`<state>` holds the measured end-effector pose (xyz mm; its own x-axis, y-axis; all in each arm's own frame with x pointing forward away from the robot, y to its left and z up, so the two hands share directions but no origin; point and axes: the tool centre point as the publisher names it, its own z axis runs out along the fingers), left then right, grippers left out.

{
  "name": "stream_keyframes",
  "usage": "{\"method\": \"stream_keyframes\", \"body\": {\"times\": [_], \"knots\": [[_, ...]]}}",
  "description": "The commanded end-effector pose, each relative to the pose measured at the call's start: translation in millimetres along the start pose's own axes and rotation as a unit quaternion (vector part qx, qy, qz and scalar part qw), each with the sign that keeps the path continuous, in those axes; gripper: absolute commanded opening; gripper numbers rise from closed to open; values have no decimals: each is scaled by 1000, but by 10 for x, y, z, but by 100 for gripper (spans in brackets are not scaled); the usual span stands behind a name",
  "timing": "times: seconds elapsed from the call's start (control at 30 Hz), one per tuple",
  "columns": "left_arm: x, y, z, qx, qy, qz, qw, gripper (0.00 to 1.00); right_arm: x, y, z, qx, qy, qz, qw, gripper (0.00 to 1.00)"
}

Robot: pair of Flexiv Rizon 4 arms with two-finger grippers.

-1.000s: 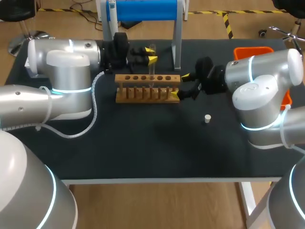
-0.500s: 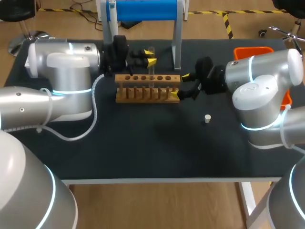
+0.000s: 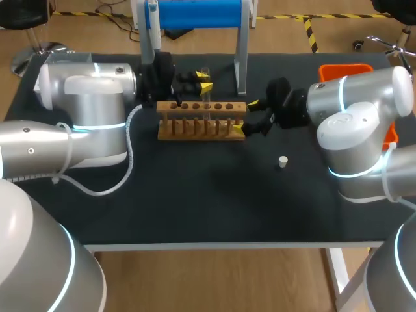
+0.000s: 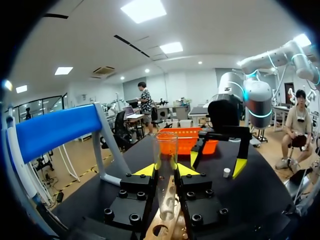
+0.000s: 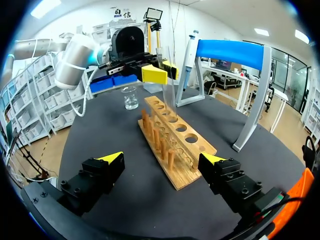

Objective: Invert the test tube, pick up the pipette, mount the tip to pipette, aspirate from beaker and dispense into the tube, eject the tip, return the pipette, and cap with the stopper.

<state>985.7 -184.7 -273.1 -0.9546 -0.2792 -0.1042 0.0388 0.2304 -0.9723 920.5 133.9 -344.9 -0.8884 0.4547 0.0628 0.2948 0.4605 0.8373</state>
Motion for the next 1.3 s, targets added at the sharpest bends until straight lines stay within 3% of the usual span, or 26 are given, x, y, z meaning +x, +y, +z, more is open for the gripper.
{"method": "stream_keyframes", "body": {"times": [0.03,0.83,0.87,0.9,1.3], "knots": [[6,27,17,1,-3,0,1000,0,-2,-4,-10,0,1,0,1000,100],[10,108,73,-18,7,0,1000,0,-2,-4,-10,0,1,0,1000,100],[11,113,75,-22,8,-2,1000,74,-2,-4,-10,0,1,0,1000,100],[12,116,76,-21,8,-2,1000,100,-2,-4,-10,0,1,0,1000,100],[67,-16,-107,-33,-1,-11,999,100,-2,-4,-10,0,1,0,1000,100]]}}
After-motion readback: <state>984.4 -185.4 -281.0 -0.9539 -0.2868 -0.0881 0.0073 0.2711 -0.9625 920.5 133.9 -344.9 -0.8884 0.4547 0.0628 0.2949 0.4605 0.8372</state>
